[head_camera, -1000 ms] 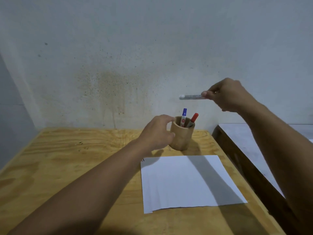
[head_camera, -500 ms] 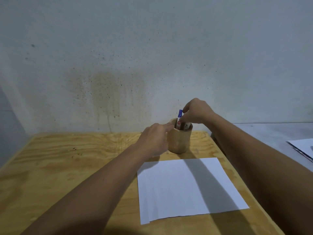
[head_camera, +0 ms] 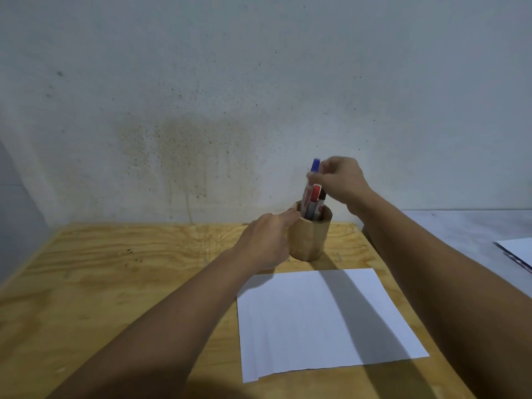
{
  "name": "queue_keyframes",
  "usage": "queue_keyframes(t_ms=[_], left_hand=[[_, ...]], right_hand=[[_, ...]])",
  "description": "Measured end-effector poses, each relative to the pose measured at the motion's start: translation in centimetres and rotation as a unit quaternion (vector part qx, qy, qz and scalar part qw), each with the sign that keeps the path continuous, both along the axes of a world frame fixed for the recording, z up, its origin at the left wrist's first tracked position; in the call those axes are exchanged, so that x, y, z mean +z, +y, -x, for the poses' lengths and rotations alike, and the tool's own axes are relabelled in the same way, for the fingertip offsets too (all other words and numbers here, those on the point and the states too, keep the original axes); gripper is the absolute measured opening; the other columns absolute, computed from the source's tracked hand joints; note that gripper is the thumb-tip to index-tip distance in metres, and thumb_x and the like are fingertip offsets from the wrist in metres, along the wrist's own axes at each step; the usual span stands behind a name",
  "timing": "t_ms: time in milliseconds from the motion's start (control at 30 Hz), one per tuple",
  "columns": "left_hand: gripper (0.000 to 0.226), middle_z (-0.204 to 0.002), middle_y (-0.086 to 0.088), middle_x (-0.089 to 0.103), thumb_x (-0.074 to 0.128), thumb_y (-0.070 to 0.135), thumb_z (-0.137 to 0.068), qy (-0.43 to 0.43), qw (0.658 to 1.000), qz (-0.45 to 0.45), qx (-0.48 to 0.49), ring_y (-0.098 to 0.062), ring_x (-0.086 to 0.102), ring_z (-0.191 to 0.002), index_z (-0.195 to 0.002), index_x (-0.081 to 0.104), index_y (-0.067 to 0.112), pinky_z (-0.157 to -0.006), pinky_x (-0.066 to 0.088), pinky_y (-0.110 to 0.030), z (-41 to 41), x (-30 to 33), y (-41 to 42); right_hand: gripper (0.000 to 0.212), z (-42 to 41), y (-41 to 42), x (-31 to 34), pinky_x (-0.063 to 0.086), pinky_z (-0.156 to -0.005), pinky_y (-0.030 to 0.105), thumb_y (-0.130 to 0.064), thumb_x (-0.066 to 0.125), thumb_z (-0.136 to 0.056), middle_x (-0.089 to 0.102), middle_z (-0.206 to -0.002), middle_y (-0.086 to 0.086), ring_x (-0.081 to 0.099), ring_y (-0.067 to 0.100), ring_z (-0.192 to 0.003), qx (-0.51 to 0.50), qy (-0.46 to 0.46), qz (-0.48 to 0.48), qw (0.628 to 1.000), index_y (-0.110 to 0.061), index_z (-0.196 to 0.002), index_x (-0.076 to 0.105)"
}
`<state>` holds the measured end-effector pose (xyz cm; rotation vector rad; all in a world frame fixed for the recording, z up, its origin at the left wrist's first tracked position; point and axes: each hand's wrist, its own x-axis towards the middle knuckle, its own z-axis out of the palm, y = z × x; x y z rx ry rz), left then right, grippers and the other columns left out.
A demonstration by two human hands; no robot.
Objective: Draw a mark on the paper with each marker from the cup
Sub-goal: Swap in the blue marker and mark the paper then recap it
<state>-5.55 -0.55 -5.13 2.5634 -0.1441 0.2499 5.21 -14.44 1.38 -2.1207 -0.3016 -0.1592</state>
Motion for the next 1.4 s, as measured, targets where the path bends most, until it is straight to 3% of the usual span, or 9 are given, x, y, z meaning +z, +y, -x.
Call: queue_keyframes(t_ms=[100,200,400,600,800,933,1100,1233,1400], left_hand=[[0.077,-0.152,0.0,0.038,0.055,-0.005,-0.081,0.03,0.998,0.05,-0.007,-0.029,0.053,-0.121,-0.144,0.031,0.031,-0.087,0.054,-0.037,-0.1,0.0,0.1],[0.068,-0.147,0.001,0.042,0.059,0.002,-0.083,0.021,0.989,0.147,-0.016,-0.021,0.043,-0.132,-0.142,0.036,0.026,-0.092,0.044,-0.027,0.3,0.8,0.2],[0.04,-0.109,-0.008,0.069,0.064,0.004,-0.084,-0.046,0.858,0.512,0.014,-0.017,0.066,-0.091,-0.123,0.059,0.007,-0.076,0.058,-0.028,1.4,5.0,1.3],[0.022,-0.086,-0.006,0.068,0.057,-0.008,-0.083,0.001,0.79,0.61,-0.062,-0.011,0.061,-0.068,-0.099,0.069,0.003,-0.07,0.056,-0.021,2.7,4.7,2.9],[0.006,-0.063,-0.007,0.064,0.066,0.004,-0.082,-0.056,0.809,0.578,0.088,-0.012,0.055,-0.054,-0.077,0.07,0.004,-0.051,0.052,-0.018,3.1,3.5,3.8],[0.01,-0.062,-0.002,0.062,0.073,0.016,-0.079,-0.108,0.896,0.389,0.188,-0.012,0.053,-0.055,-0.072,0.072,0.009,-0.053,0.046,-0.022,3.5,1.8,6.0],[0.01,-0.068,-0.011,0.067,0.074,0.009,-0.075,-0.047,0.935,0.248,0.249,-0.027,0.068,-0.067,-0.067,0.068,0.01,-0.062,0.06,-0.034,3.8,-2.9,8.0],[0.008,-0.076,-0.007,0.068,0.075,0.014,-0.076,-0.025,0.965,0.123,0.229,-0.021,0.063,-0.072,-0.078,0.071,0.008,-0.067,0.048,-0.028,4.3,-4.7,8.4],[0.011,-0.074,-0.01,0.068,0.076,0.019,-0.075,-0.03,0.969,0.128,0.209,-0.024,0.062,-0.071,-0.076,0.068,0.011,-0.065,0.047,-0.03,4.7,-5.7,8.8]], right_hand=[[0.019,1.8,-0.3,3.0,0.048,-0.07,0.02,-0.017,0.059,-0.094,0.07,-0.106,0.011,0.068,0.021,-0.096,0.023,-0.062,-0.094,0.993,-0.007,-0.111,0.056],[0.025,3.5,-0.9,5.0,0.055,-0.072,0.025,-0.019,0.05,-0.1,0.067,-0.1,0.012,0.07,0.019,-0.084,0.05,-0.122,-0.126,0.983,-0.01,-0.122,0.054],[0.021,7.1,-2.0,4.0,0.054,-0.056,0.021,-0.018,0.062,-0.092,0.073,-0.088,0.009,0.071,0.012,-0.066,0.158,-0.03,-0.039,0.986,-0.008,-0.109,0.068],[0.017,8.3,-1.7,1.9,0.057,-0.069,0.029,-0.002,0.059,-0.092,0.077,-0.091,0.017,0.073,0.016,-0.074,0.255,0.144,-0.068,0.954,0.003,-0.101,0.073],[0.014,9.7,-0.1,-1.4,0.053,-0.063,0.027,-0.011,0.073,-0.084,0.077,-0.081,0.014,0.069,0.005,-0.061,0.179,0.028,-0.021,0.983,-0.005,-0.096,0.076],[0.006,10.3,0.3,-2.9,0.058,-0.063,0.039,-0.007,0.062,-0.093,0.072,-0.085,0.017,0.071,0.018,-0.063,0.178,0.062,-0.067,0.98,-0.008,-0.097,0.066],[0.029,11.0,0.0,-3.4,0.062,-0.062,0.037,0.008,0.04,-0.096,0.065,-0.097,0.029,0.071,0.03,-0.073,0.227,0.275,-0.297,0.886,0.005,-0.111,0.065],[0.035,11.0,0.1,-4.9,0.063,-0.068,0.04,0.007,0.059,-0.079,0.069,-0.089,0.025,0.074,0.029,-0.076,0.262,0.311,-0.432,0.805,0.004,-0.113,0.065],[0.037,11.1,1.1,-6.6,0.062,-0.058,0.034,-0.007,0.066,-0.082,0.068,-0.082,0.015,0.071,0.019,-0.066,0.219,0.241,-0.385,0.864,0.003,-0.117,0.063]])
